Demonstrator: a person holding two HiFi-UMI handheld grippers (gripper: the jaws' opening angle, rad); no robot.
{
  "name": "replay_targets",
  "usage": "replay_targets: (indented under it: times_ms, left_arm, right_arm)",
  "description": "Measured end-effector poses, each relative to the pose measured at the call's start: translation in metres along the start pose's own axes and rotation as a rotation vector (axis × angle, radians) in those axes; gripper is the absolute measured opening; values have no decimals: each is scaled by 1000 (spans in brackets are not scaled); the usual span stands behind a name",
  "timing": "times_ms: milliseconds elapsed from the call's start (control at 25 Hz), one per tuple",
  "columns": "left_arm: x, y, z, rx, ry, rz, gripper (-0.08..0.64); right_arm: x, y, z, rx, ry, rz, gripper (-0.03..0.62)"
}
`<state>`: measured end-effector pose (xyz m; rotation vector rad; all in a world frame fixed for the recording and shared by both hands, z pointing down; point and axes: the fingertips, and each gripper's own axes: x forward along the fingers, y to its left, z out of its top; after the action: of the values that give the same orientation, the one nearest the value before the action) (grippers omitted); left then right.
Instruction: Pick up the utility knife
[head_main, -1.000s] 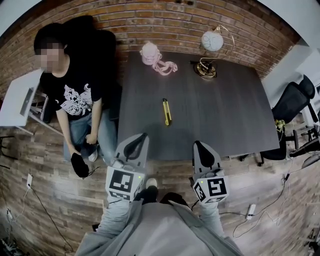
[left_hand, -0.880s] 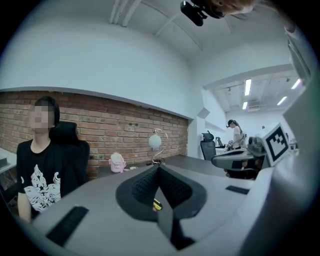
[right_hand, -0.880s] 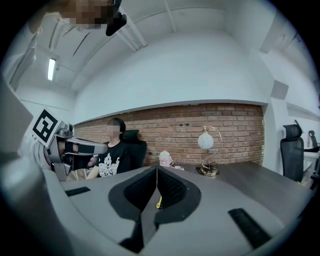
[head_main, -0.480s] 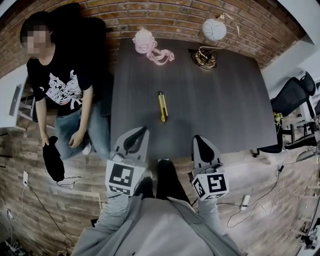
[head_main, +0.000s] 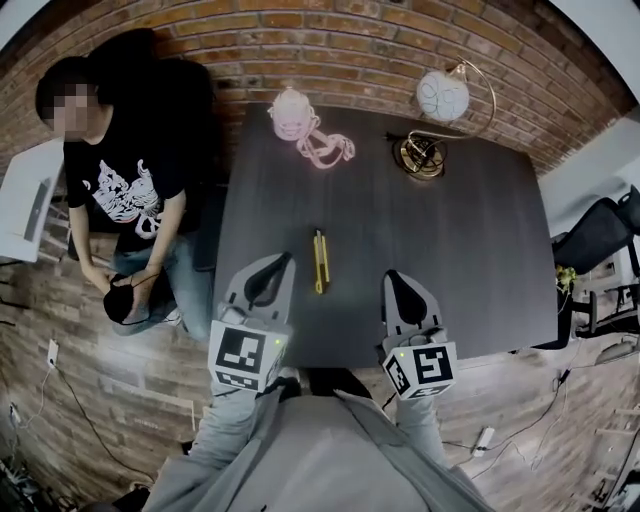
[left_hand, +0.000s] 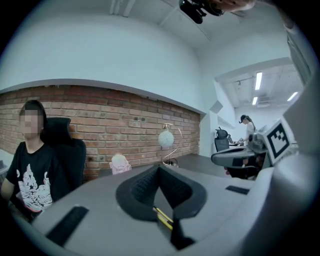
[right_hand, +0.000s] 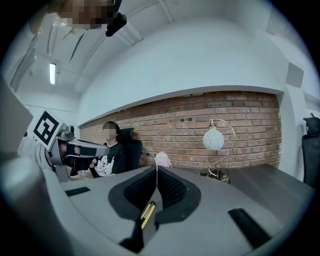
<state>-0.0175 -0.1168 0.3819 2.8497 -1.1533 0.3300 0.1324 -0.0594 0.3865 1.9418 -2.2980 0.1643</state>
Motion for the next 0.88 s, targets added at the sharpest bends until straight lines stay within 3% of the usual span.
replay_targets:
  times_ms: [400,880]
  left_arm:
    - [53,7,10,-15,31,90,18]
    - [72,24,-13,-52,101,95,18]
  right_arm:
    - [50,-45,12,4,-6,99,21]
    - [73,-44,-1,27,35,110,21]
